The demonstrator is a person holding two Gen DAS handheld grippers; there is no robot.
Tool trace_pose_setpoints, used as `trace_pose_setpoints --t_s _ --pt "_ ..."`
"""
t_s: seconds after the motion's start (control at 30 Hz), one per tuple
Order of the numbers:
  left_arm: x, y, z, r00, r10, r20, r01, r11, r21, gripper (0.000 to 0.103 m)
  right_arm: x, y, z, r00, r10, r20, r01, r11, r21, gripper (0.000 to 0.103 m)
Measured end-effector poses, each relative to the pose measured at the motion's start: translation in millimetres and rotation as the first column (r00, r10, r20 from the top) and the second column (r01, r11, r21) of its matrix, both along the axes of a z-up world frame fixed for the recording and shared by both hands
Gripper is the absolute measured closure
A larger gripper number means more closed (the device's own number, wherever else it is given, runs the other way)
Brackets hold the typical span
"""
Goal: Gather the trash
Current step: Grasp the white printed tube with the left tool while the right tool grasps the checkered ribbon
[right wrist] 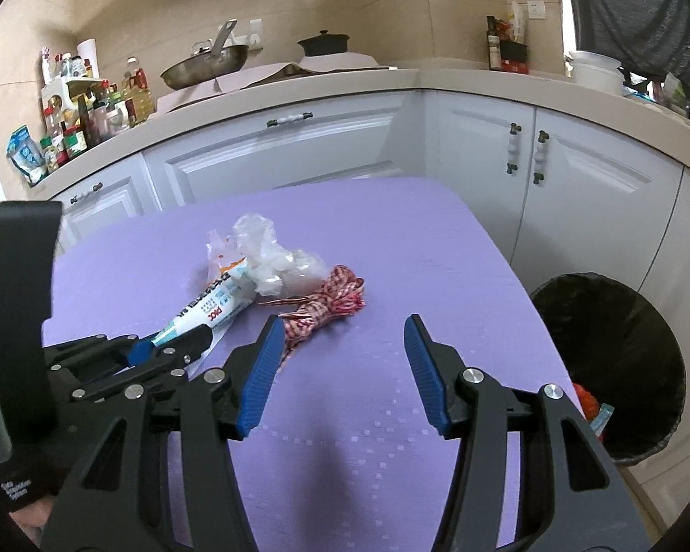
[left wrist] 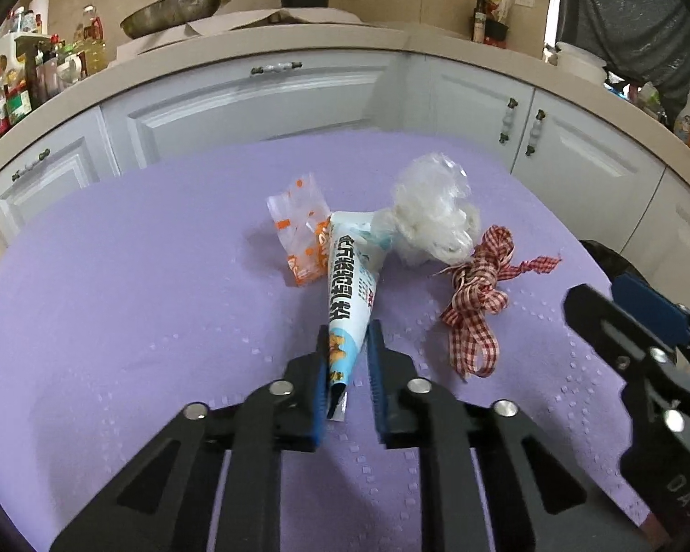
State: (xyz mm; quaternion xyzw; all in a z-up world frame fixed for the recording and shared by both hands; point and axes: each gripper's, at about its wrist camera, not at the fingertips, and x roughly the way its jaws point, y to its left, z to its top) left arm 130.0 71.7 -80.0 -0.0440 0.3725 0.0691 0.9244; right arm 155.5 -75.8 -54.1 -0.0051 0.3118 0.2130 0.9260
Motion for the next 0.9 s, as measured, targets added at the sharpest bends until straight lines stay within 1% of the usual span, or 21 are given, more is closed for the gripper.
trace_pose_setpoints --t_s 0.07,0.1,0.3,0.4,0.5,0.67,0.77,0.87,0.9 --pt "-3.2 1.6 3.6 1.0 0.0 0.021 0.0 1.0 0.004 0.093 0.4 3.1 -0.8 1.0 0.003 -0.008 -0.003 1.0 -0.001 0.05" --pt "-7.5 2.6 5.7 0.999 0.0 0.034 -0.001 1.0 0.01 0.097 1.0 4.4 -1.1 1.0 0.005 -0.01 -0.005 1.0 -0.002 0.05" --pt "-23.7 17.6 13.9 0.998 0.017 0.065 -0.017 1.0 0.005 0.098 1.4 22.2 -4.3 0.999 0.027 -0.026 -0.028 0.999 -0.018 0.05" --pt "-36.8 34.1 20.2 0.995 0.049 0.087 -0.049 0.999 -0.001 0.098 3.2 32.5 -7.3 0.999 0.032 -0.037 -0.033 0.999 -0.027 0.05" --pt "-47.2 49.9 23.6 0.991 0.086 0.103 -0.087 0.996 0.009 0.098 6.5 41.4 -10.5 0.998 0.033 -0.054 -0.035 0.999 -0.033 0.05" --pt "-59.4 76.6 25.1 0.982 0.153 0.114 -0.155 0.988 0.008 0.098 13.9 54.4 -15.9 0.997 0.019 -0.081 -0.024 0.998 -0.06 0.05" --pt "-63.1 88.5 24.2 0.978 0.178 0.112 -0.179 0.984 0.003 0.098 20.3 60.7 -20.2 0.994 0.015 -0.109 -0.024 0.997 -0.078 0.05" --pt "-62.5 94.0 22.8 0.977 0.186 0.106 -0.186 0.983 -0.009 0.098 27.2 64.7 -26.7 0.989 0.008 -0.15 -0.022 0.995 -0.097 0.055" --pt "-62.4 94.2 22.1 0.977 0.185 0.105 -0.185 0.983 -0.011 0.098 30.5 64.4 -29.4 0.985 0.005 -0.171 -0.021 0.995 -0.095 0.06"
